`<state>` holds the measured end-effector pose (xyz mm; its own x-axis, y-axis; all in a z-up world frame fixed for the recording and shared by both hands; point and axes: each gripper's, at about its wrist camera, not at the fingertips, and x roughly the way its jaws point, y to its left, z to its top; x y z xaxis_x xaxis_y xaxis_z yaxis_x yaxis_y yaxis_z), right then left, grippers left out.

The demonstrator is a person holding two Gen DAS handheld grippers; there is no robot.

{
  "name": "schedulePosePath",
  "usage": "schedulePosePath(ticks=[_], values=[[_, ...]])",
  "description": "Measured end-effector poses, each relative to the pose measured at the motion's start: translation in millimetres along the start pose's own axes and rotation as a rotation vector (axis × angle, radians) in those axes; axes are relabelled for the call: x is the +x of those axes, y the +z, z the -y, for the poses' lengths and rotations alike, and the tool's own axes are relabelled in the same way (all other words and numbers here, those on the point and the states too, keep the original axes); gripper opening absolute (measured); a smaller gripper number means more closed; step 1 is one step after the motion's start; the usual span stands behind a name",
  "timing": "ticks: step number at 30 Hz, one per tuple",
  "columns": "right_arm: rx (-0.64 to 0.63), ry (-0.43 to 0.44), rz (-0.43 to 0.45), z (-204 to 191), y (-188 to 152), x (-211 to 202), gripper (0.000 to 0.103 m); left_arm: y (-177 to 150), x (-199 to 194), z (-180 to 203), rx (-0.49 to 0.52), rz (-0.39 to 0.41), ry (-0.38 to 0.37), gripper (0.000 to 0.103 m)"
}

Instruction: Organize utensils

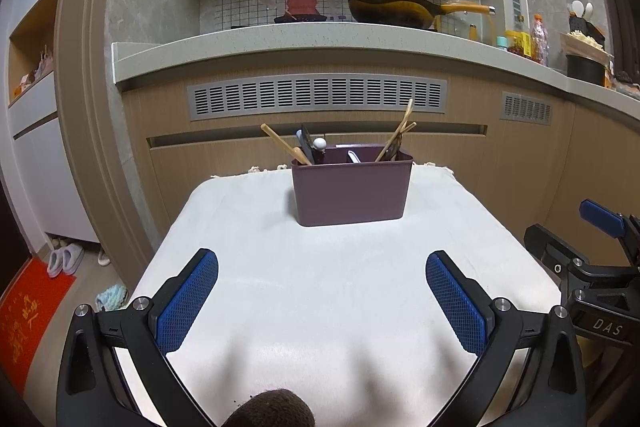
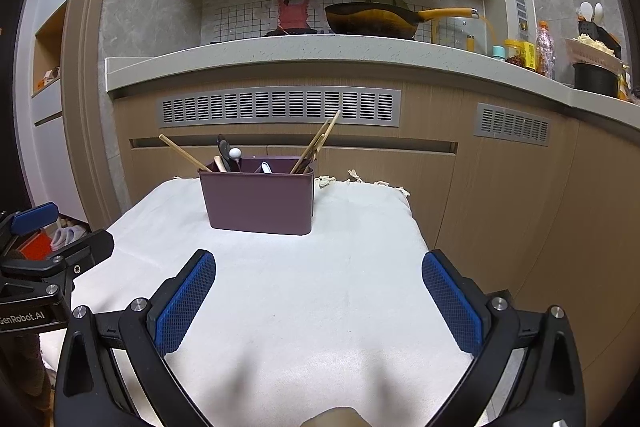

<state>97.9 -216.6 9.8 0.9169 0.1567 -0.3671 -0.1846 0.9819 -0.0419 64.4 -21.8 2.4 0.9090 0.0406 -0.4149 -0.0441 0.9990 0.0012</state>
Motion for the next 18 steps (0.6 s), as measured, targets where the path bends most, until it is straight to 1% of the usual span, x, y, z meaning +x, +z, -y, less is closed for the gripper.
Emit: schedulePosePath(ticks=[18], values=[[0.002,0.000,-0.010,-1.1,-2.7,3.5,0.103,-2.9,4.7,-3.5,-0.004,-0.013,-0.003,0.103]])
